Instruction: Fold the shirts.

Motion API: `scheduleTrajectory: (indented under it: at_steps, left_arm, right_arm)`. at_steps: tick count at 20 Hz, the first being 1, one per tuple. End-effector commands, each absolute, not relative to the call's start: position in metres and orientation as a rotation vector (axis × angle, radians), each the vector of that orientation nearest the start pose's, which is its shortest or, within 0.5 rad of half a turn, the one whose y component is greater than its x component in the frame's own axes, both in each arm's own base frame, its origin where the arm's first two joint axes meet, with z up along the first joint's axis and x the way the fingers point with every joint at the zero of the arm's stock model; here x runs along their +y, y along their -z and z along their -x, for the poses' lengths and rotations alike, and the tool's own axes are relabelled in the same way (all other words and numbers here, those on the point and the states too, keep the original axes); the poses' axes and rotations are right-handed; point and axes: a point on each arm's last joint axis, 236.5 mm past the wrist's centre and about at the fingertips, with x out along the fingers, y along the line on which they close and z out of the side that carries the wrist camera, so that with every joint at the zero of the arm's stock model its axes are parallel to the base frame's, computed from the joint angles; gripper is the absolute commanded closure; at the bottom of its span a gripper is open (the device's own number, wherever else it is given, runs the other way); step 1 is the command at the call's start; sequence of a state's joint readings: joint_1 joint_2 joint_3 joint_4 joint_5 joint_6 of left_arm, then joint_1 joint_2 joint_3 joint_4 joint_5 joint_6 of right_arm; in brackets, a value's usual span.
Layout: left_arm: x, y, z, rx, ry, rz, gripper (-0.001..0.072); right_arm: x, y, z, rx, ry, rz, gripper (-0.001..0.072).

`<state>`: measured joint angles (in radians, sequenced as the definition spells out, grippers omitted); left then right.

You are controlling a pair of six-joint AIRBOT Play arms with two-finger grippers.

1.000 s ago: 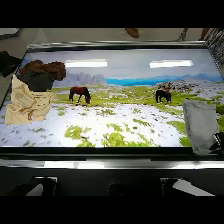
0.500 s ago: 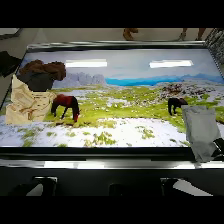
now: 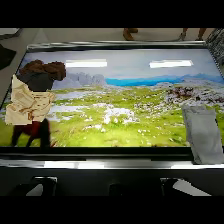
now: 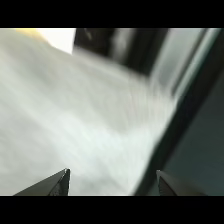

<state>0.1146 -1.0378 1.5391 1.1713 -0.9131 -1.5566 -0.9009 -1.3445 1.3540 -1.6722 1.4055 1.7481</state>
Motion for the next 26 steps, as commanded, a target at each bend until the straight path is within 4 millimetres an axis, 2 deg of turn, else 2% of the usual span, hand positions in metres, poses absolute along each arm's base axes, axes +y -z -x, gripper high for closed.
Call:
scheduleTrajectory:
  at_steps: [1,2,3,4,5,6,7,8,9,10,11,13,18,26]
  left_arm:
    - [-0.011,-0.352,-0.460,0.313,0.091,0.148,0.0685]
    - [-0.006,-0.336,-0.475,0.373,0.044,0.090,0.0684]
    - [0.001,-0.309,-0.487,0.463,-0.017,0.019,0.0684]
    - [0.007,-0.274,-0.496,0.579,-0.084,-0.070,0.0683]
    - [0.010,-0.232,-0.498,0.711,-0.126,-0.137,0.0678]
    - [0.006,-0.189,-0.494,0.853,-0.129,-0.159,0.0581]
    - [0.000,-0.143,-0.481,1.023,-0.125,-0.158,0.0288]
    - [-0.006,-0.095,-0.456,1.224,-0.134,-0.124,-0.0013]
    - [-0.015,-0.057,-0.430,1.393,-0.107,-0.110,-0.0006]
    - [-0.028,-0.032,-0.416,1.464,-0.060,-0.071,-0.0006]
    - [-0.040,-0.017,-0.410,1.465,-0.026,-0.027,-0.0004]
    - [-0.048,-0.010,-0.415,1.391,-0.029,0.014,0.0005]
    - [-0.056,-0.023,-0.433,1.303,-0.007,0.005,0.0004]
    - [-0.056,-0.021,-0.433,1.308,-0.008,0.005,0.0004]
  right_arm:
    - [-0.330,-0.204,-0.353,0.736,0.729,-0.299,0.0079]
    - [-0.301,-0.238,-0.395,0.627,0.644,-0.226,0.0080]
    - [-0.256,-0.254,-0.433,0.573,0.537,-0.185,0.0080]
    - [-0.209,-0.250,-0.459,0.586,0.443,-0.179,0.0079]
    - [-0.160,-0.227,-0.476,0.661,0.358,-0.204,0.0079]
    - [-0.121,-0.195,-0.483,0.777,0.303,-0.230,0.0077]
    - [-0.082,-0.156,-0.481,0.926,0.251,-0.275,0.0075]
    - [-0.050,-0.121,-0.472,1.079,0.188,-0.291,0.0072]
    - [-0.021,-0.089,-0.459,1.235,0.119,-0.302,0.0070]
    - [0.002,-0.066,-0.443,1.370,0.047,-0.310,0.0053]
    - [0.014,-0.050,-0.433,1.460,0.006,-0.329,0.0053]
    - [0.021,-0.032,-0.426,1.530,-0.013,-0.358,0.0053]
    - [0.008,-0.031,-0.432,1.501,0.027,-0.310,0.0054]
    - [0.008,-0.031,-0.432,1.501,0.028,-0.309,0.0054]
